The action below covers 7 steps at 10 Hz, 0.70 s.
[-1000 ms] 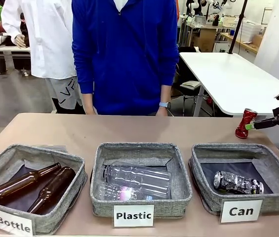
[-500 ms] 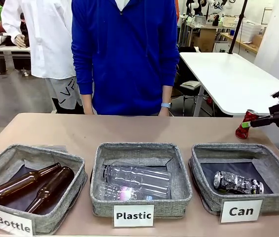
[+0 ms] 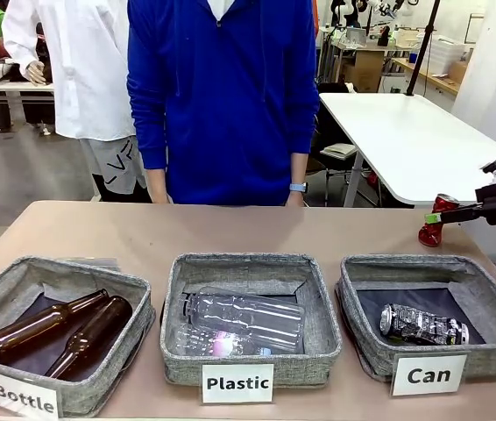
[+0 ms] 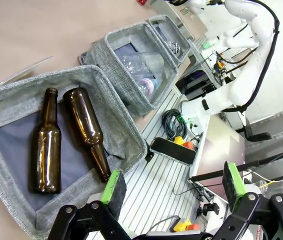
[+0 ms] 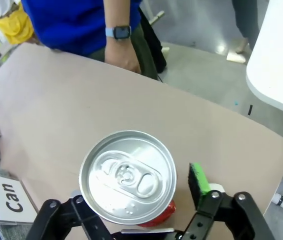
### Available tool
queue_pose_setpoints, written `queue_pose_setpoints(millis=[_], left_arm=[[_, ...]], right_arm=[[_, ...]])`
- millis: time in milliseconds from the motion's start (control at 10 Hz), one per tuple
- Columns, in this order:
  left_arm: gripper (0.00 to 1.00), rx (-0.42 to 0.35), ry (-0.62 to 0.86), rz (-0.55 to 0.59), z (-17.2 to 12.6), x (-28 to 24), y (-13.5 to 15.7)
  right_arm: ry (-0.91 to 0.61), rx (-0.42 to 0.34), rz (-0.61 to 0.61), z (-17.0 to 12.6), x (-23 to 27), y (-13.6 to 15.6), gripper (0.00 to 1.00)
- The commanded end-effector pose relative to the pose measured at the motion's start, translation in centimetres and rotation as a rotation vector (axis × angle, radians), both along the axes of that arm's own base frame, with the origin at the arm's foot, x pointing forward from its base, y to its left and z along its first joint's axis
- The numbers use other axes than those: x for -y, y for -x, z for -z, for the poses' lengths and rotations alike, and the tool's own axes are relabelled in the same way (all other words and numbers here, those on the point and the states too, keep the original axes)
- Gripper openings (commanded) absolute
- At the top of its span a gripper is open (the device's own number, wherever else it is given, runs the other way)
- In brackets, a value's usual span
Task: Sort the can waste into the basket.
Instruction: Pick up the can waste from the table and place it in the right Fabric basket.
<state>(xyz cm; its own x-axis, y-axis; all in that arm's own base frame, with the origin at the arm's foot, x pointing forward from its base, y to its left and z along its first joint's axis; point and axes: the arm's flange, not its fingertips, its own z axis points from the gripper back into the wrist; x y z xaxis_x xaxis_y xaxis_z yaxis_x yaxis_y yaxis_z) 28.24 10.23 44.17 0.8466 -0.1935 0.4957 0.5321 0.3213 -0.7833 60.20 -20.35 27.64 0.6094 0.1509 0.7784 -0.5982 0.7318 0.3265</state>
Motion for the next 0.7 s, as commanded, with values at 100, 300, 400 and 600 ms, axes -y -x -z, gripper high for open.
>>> queue_pose_setpoints(millis=[100, 300, 400, 600], left_arm=[[1.0, -0.015, 0.01, 0.006, -0.4, -0.2, 0.0], [1.0, -0.015, 0.01, 0.006, -0.4, -0.2, 0.0], [1.0, -0.015, 0.01, 0.006, -0.4, -0.2, 0.0], [1.0, -0.015, 0.01, 0.006, -0.4, -0.2, 0.0]], right_arm=[[-0.045, 0.057, -0.021, 0.1, 0.3, -0.5, 0.0], [-0.046, 0.065, -0.02, 0.0, 0.3, -0.3, 0.0], [-0.041, 0.078, -0.028, -0.3, 0.2, 0.0, 0.03], [-0.032, 0.13, -0.055, -2.6, -0.3, 1.3, 0.0]])
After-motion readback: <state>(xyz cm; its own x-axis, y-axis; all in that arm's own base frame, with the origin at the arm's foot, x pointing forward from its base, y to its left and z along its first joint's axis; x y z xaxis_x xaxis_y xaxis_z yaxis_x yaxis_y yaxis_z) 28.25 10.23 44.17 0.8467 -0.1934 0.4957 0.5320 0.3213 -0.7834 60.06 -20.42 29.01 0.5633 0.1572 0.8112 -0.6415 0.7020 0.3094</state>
